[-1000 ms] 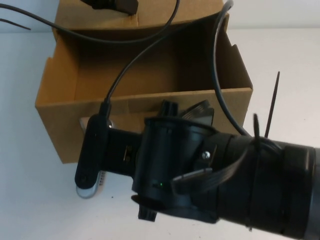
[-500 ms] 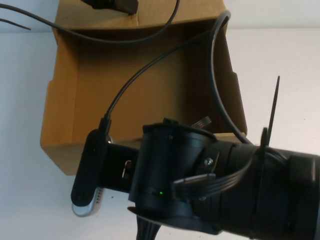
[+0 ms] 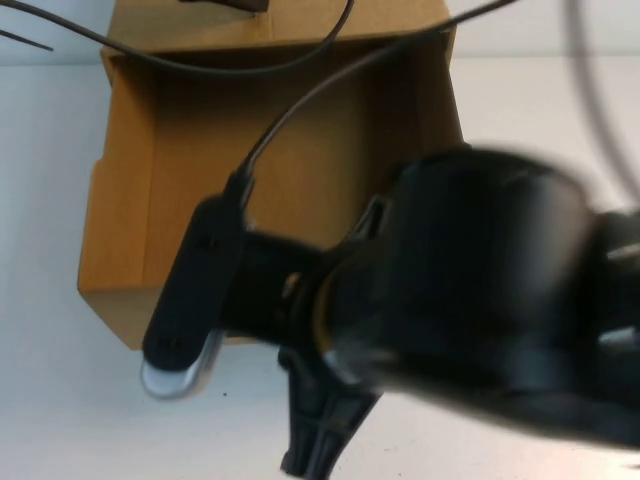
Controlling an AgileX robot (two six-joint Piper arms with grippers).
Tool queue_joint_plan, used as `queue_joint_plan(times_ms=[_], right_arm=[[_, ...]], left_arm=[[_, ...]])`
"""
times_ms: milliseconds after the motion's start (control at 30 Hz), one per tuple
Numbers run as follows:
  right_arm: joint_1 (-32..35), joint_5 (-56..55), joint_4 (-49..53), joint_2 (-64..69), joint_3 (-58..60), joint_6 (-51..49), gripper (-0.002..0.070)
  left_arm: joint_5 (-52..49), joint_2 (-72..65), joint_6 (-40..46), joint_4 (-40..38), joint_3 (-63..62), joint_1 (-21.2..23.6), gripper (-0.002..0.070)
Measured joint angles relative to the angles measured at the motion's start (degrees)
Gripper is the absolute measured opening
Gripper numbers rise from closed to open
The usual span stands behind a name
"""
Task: Open the shoe box
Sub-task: 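Pull the top drawer of the cardboard box fully open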
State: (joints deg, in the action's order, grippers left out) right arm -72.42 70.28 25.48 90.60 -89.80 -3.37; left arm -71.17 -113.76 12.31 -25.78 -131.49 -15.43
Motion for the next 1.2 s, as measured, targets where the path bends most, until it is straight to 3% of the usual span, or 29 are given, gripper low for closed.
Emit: queue_joint_plan(times_ms=[167, 300, 633, 767, 900, 1200], right_arm=[[0.28, 0.73, 3.51, -5.53, -1.44, -3.2, -0.0006], [4.64, 0.84, 5.72, -6.69, -2.03, -4.92, -0.001], [27.89, 0.97, 2.08, -11.7, -2.86, -5.45, -0.0013], [37.95, -1.77, -3.07, -16.86, -2.72, -4.38, -0.0013], [45.01, -6.06, -8.18, -22.9, 1.68, -3.28, -0.0013], [49.18, -22.77, -14.61, -36.3, 25.49, -4.46, -0.0013]], left_arm=[[-0.98, 2.5, 0.23, 0.7, -3.7, 0.0, -0.0005], [-1.11, 6.5, 1.27, 0.7, -4.58, 0.0, -0.0005], [-1.47, 18.05, 3.11, 7.8, 0.38, 0.0, -0.0005], [-0.58, 26.87, 3.94, 10.59, 12.03, 0.0, -0.0005], [8.0, 37.67, 4.17, 13.46, 28.42, 0.0, -0.0005], [36.98, 66.83, 5.53, 14.36, 69.05, 0.0, -0.0005]])
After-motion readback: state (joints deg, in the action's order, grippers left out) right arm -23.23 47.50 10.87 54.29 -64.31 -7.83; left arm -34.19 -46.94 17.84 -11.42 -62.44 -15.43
